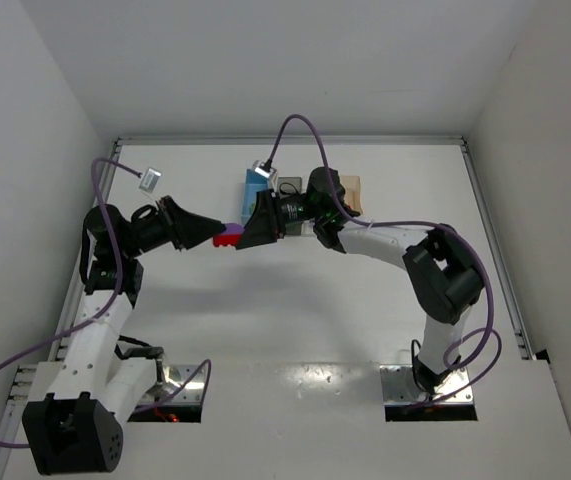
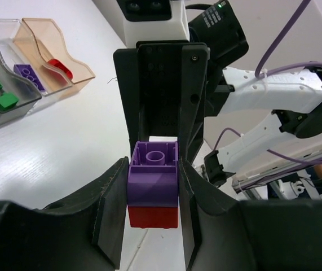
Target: Sort the legos into containers by color
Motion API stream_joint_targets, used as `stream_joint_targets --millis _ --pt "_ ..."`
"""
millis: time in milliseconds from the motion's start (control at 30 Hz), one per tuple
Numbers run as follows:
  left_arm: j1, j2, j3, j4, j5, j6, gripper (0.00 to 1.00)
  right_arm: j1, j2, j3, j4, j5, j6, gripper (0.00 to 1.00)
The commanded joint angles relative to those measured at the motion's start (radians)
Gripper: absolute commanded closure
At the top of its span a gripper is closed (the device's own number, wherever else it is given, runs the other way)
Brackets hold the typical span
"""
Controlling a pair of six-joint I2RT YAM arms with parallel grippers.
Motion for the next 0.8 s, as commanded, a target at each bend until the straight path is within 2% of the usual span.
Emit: stream_joint_targets --millis 0,33,133,167,233,267,400,533,767 --pt "-0.006 -0.013 -0.033 -0.071 -0.039 0.129 0.91 -0.029 -0.04 0.093 0.084 -0.033 0.01 1.0" --pt "-0.006 -0.013 -0.033 -0.049 -0.028 0.129 0.76 -0.029 -0.04 0.093 0.084 -0.033 0.01 1.0" --pt "-0.006 -0.013 -0.053 -0.026 -0.014 0.129 0.6 -0.029 -0.04 0.093 0.084 -0.062 0.01 1.0" --pt "-0.006 -0.013 -0.053 -0.026 -0.005 0.117 0.46 -0.029 -0.04 0.104 0.097 -0.062 0.01 1.0" --pt "-0.006 -0.013 -0.053 0.006 0.009 0.099 0.34 -0.029 -0.04 0.113 0.098 -0.103 0.01 1.0" --pt "-0.006 -0.004 -0.053 0.017 0.033 0.099 0.25 -0.029 -0.04 0.113 0.098 -0.126 0.01 1.0" --pt "-0.017 -0.004 -0.053 0.038 0.071 0.086 0.15 -0.029 -0.06 0.113 0.069 -0.191 -0.015 1.0" --pt "-0.035 -0.004 -0.053 0.06 0.111 0.067 0.13 -0.029 -0.06 0.122 -0.008 -0.28 -0.058 1.0" --pt "-0.066 0.036 -0.003 0.081 0.197 0.066 0.13 -0.038 -0.028 0.122 0.033 -0.453 -0.003 1.0"
